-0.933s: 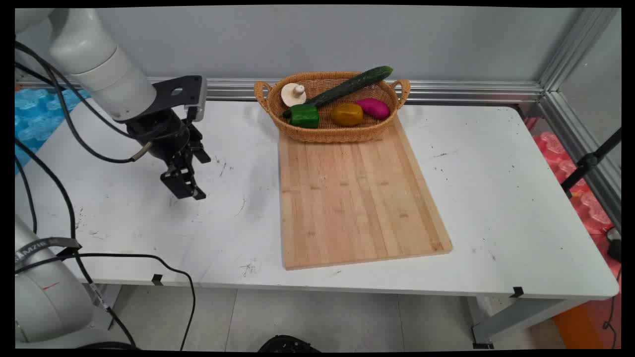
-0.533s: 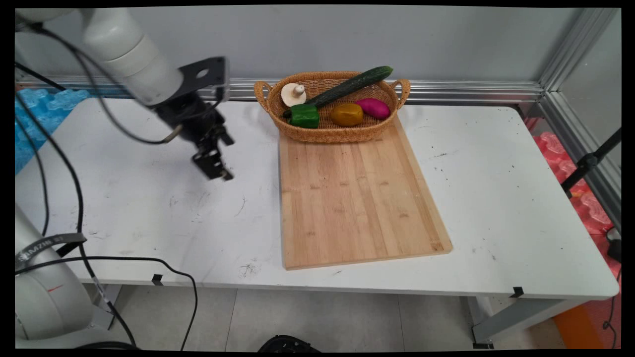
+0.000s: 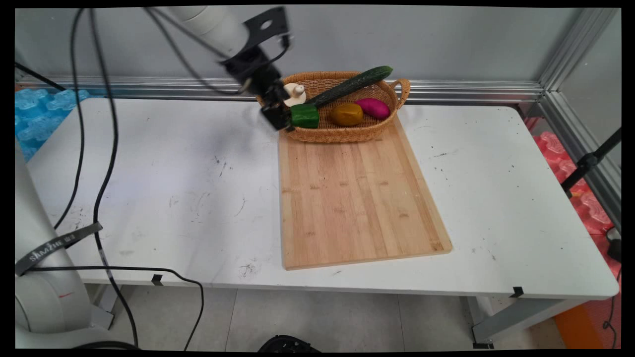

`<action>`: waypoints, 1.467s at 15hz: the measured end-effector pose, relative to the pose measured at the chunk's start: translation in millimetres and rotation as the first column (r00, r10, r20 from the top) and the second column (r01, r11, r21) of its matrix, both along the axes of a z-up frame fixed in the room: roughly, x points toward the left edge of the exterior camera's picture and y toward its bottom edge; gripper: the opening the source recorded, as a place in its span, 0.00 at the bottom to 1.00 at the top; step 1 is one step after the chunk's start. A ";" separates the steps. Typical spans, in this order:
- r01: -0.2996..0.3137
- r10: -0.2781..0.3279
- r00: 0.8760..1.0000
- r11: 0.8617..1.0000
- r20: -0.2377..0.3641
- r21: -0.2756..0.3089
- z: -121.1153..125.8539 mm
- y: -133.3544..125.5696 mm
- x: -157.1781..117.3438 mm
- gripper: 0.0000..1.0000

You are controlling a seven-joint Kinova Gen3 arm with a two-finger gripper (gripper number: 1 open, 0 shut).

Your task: Pick up the potato from the vegetable basket

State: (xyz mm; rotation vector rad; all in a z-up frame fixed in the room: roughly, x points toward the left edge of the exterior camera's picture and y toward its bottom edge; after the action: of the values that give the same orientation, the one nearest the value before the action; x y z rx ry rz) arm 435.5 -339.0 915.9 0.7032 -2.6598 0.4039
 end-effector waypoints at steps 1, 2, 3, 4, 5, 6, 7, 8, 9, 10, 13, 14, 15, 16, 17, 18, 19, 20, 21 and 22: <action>0.004 -0.004 1.000 1.000 -0.009 -0.015 0.6 -14.0 -4.9 1.00; 0.009 -0.009 1.000 1.000 -0.018 -0.028 0.5 -27.8 -9.1 1.00; 0.014 -0.015 1.000 0.999 -0.025 -0.041 -0.3 -40.8 -12.6 1.00; 0.019 -0.021 0.999 0.998 -0.031 -0.054 -1.4 -53.7 -15.5 1.00; 0.026 -0.029 0.999 0.997 -0.037 -0.066 -3.4 -67.0 -18.1 1.00; 0.034 -0.037 0.998 0.997 -0.042 -0.073 -6.3 -78.1 -20.3 1.00; 0.039 -0.043 0.998 0.996 -0.045 -0.077 -8.5 -85.2 -21.6 1.00; 0.047 -0.051 0.997 0.996 -0.050 -0.082 -12.6 -95.2 -23.2 1.00; 0.056 -0.061 0.997 0.995 -0.055 -0.085 -18.0 -106.0 -25.0 1.00; 0.064 -0.069 0.996 0.994 -0.060 -0.086 -24.1 -116.0 -26.6 1.00; 0.077 -0.084 0.994 0.993 -0.069 -0.088 -39.9 -135.8 -29.8 1.00; 0.080 -0.087 0.994 0.993 -0.071 -0.089 -44.0 -140.0 -30.8 1.00; 0.083 -0.090 0.993 0.992 -0.074 -0.090 -50.3 -146.0 -32.4 1.00; 0.085 -0.092 0.993 0.992 -0.076 -0.090 -54.5 -149.5 -33.6 1.00; 0.088 -0.095 0.992 0.992 -0.079 -0.091 -60.9 -154.5 -35.3 1.00; 0.091 -0.099 0.992 0.992 -0.082 -0.092 -67.9 -159.8 -37.3 1.00; 0.095 -0.103 0.991 0.991 -0.084 -0.092 -75.1 -164.5 -39.6 1.00; 0.098 -0.106 0.991 0.991 -0.086 -0.093 -80.7 -168.1 -41.2 1.00; 0.100 -0.108 0.990 0.991 -0.088 -0.094 -84.3 -170.4 -42.4 1.00; 0.103 -0.112 0.990 0.990 -0.089 -0.094 -89.6 -173.7 -44.0 1.00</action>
State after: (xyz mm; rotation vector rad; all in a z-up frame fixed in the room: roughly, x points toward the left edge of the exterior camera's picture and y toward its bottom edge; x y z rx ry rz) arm 391.6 -512.6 826.4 0.5353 -2.5598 0.4454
